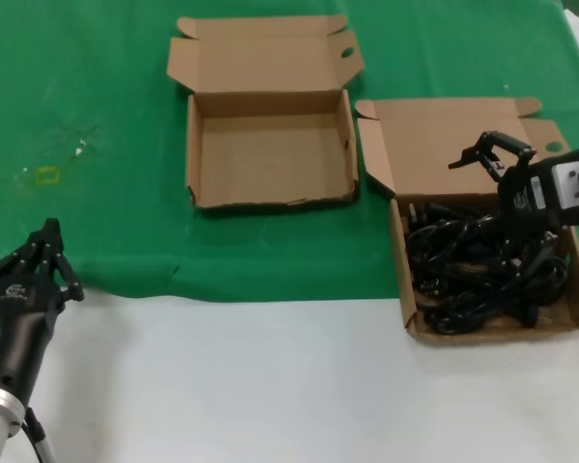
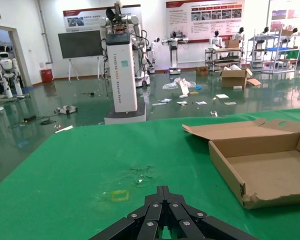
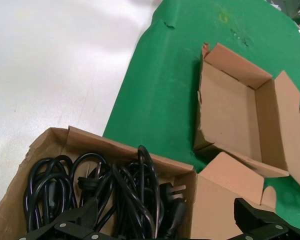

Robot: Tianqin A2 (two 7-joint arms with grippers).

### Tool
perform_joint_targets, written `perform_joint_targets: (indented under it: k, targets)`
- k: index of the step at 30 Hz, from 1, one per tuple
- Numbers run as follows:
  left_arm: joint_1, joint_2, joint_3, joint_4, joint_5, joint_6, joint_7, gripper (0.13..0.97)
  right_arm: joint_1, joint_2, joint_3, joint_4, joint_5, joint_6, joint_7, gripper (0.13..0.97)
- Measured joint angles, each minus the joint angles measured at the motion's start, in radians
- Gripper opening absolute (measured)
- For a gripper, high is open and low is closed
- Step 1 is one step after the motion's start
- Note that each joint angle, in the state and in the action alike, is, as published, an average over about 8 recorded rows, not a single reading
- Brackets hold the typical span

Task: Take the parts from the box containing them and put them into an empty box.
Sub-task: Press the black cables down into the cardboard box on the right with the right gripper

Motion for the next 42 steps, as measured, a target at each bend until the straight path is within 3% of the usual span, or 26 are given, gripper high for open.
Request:
perform_joint_targets:
  k: [8, 16, 20, 29, 37, 42]
  targets:
    - [0.0, 0.0, 0.0, 0.0, 0.0, 0.0, 0.0, 0.144, 0.026, -0.036, -0.006, -0.085, -0.016, 0.014, -0.045, 0.954]
    - [0.0, 0.0, 0.0, 0.0, 0.0, 0.0, 0.0, 0.144, 0.041, -0.054, -0.005, -0.127, -0.027, 0.031, -0.065, 0.877]
    - [0.0, 0.0, 0.0, 0.0, 0.0, 0.0, 0.0, 0.144, 0.041, -0.056, -0.005, -0.131, -0.03, 0.035, -0.067, 0.877]
    - [0.0, 0.0, 0.0, 0.0, 0.0, 0.0, 0.0, 0.144, 0.031, -0.054, -0.004, -0.123, -0.034, 0.037, -0.061, 0.727]
    - [0.0, 0.0, 0.0, 0.0, 0.0, 0.0, 0.0, 0.144, 0.029, -0.054, -0.002, -0.121, -0.035, 0.038, -0.059, 0.512]
    - [0.0, 0.0, 0.0, 0.0, 0.0, 0.0, 0.0, 0.144, 0.027, -0.055, -0.001, -0.117, -0.036, 0.04, -0.057, 0.419]
